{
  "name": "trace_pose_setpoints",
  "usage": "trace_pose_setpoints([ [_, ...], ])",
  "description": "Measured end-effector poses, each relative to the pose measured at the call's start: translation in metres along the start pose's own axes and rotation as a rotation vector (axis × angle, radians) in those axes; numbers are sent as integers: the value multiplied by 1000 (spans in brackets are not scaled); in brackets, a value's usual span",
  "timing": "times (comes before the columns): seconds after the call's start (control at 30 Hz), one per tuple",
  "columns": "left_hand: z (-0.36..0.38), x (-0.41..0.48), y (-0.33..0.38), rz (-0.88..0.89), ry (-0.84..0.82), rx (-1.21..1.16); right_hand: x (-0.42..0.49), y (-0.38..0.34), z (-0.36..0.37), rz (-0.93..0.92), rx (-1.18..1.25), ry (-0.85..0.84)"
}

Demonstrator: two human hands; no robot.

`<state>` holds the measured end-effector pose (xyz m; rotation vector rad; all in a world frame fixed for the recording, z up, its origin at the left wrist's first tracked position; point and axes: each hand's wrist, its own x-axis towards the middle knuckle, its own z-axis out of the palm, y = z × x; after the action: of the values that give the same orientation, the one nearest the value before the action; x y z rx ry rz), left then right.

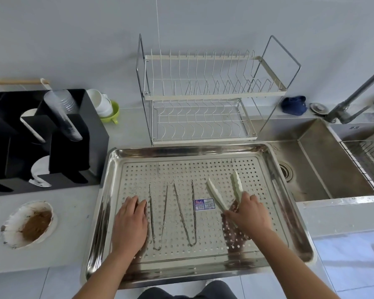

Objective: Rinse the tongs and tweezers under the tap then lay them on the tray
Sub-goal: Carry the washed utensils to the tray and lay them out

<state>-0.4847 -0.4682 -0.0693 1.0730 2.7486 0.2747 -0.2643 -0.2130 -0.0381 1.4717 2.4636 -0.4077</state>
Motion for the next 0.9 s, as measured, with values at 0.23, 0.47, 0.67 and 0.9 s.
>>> trace_pose_setpoints([
  [0.23,5,-2,0,-26,-16,-32,-21,-29,26,87,217,13],
  [0.47,1,3,7,-90,-39,-131,-27,-34,33,63,203,-10],
  [0.67,-7,3,16,-122,-52,-180,-35,-31,25,33,195,15],
  [0.9,-8,1,25,-103,-59,-134,-56,-66,23,-513,152,222],
])
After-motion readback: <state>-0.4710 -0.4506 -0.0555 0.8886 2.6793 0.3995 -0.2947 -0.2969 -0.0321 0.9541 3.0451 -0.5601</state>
